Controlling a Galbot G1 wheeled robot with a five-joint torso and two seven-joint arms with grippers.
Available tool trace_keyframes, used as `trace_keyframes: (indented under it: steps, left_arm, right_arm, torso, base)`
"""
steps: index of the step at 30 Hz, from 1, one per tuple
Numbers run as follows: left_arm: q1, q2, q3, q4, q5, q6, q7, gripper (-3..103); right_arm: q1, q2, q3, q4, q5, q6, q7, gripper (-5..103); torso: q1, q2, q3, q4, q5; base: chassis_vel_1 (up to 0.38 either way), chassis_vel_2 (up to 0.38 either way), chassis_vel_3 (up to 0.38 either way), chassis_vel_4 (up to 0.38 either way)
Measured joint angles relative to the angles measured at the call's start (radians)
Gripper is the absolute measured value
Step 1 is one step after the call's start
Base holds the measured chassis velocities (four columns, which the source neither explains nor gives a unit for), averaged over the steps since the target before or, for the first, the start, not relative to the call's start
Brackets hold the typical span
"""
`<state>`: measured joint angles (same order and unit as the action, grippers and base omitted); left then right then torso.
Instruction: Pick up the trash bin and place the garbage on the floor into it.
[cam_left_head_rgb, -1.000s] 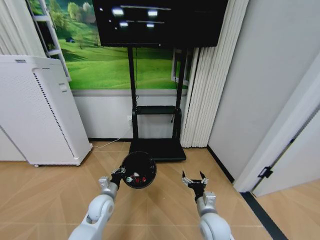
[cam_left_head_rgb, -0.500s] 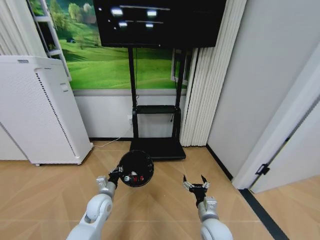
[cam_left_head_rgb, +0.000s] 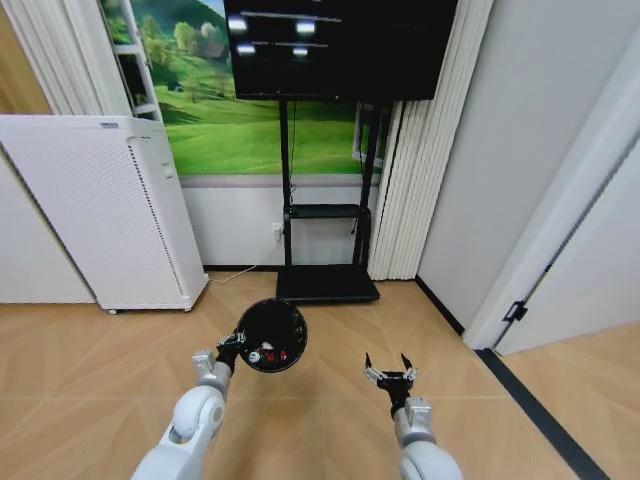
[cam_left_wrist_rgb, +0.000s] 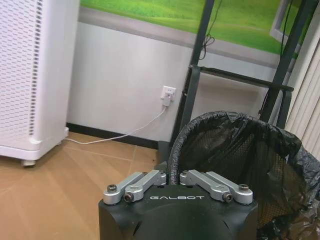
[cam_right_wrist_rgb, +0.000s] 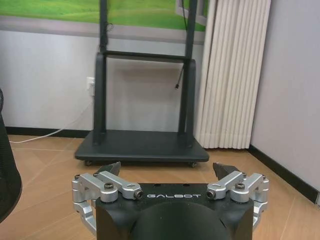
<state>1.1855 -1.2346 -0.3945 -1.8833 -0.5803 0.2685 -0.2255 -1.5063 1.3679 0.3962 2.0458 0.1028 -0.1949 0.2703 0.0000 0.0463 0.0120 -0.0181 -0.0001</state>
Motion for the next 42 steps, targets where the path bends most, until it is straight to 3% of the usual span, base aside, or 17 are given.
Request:
trace_keyframes:
  steps: [8, 14, 26, 31, 34, 36, 37, 40, 42]
  left_arm:
    - [-0.001, -0.005, -0.003, 0.004, -0.001, -0.002, 0.002, 6]
    - [0.000, -0.017, -0.003, 0.011, 0.004, -0.004, 0.001, 6]
    - [0.022, -0.046, -0.007, 0.015, 0.007, -0.009, -0.020, 6]
    - [0.057, -0.092, -0.040, 0.002, -0.058, -0.009, -0.144, 6]
    - [0.083, -0.110, -0.063, -0.006, -0.069, -0.002, -0.181, 6]
    - [0.116, -0.122, -0.094, -0.009, -0.100, 0.004, -0.250, 6]
    - [0.116, -0.122, -0.094, -0.009, -0.100, 0.004, -0.250, 6]
    - [0.122, -0.137, -0.155, 0.018, -0.188, 0.002, -0.364, 6]
    - [0.120, -0.139, -0.166, 0.026, -0.197, 0.001, -0.375, 6]
  right_arm:
    - [0.010, 0.003, -0.015, -0.025, -0.009, 0.001, -0.018, 100]
    - [0.032, 0.002, -0.019, -0.073, 0.002, 0.053, -0.024, 100]
    - [0.035, -0.005, -0.013, -0.092, 0.021, 0.061, -0.027, 100]
    - [0.031, -0.008, -0.010, -0.103, 0.022, 0.067, -0.027, 100]
    - [0.031, -0.008, -0.010, -0.106, 0.023, 0.068, -0.027, 100]
    - [0.033, -0.010, -0.010, -0.110, 0.024, 0.068, -0.027, 100]
    - [0.033, -0.010, -0.010, -0.110, 0.024, 0.068, -0.027, 100]
    - [0.039, -0.016, -0.010, -0.113, 0.027, 0.068, -0.027, 100]
    - [0.040, -0.016, -0.010, -0.114, 0.027, 0.068, -0.027, 100]
  torso:
    - [0.000, 0.000, 0.000, 0.0001, -0.0003]
    - [0.000, 0.000, 0.000, 0.0003, 0.0000]
    - [0.000, 0.000, 0.000, -0.0002, 0.0003]
    - [0.000, 0.000, 0.000, -0.0005, 0.0002]
    - [0.000, 0.000, 0.000, -0.0003, 0.0001]
    - [0.000, 0.000, 0.000, 0.0000, -0.0001]
    - [0.000, 0.000, 0.000, 0.0000, -0.0001]
    - [0.000, 0.000, 0.000, 0.0001, -0.0001]
    - [0.000, 0.000, 0.000, 0.0001, -0.0002]
  base:
    - [0.606, 0.079, -0.613, -0.070]
    - [0.481, 0.251, -0.490, -0.243]
    - [0.064, 0.099, -0.044, -0.114]
    - [-0.032, -0.048, 0.025, 0.029]
    - [0.000, 0.000, 0.000, 0.000]
    - [0.000, 0.000, 0.000, 0.000]
    - [0.000, 0.000, 0.000, 0.000]
    - [0.000, 0.000, 0.000, 0.000]
    - [0.000, 0.000, 0.000, 0.000]
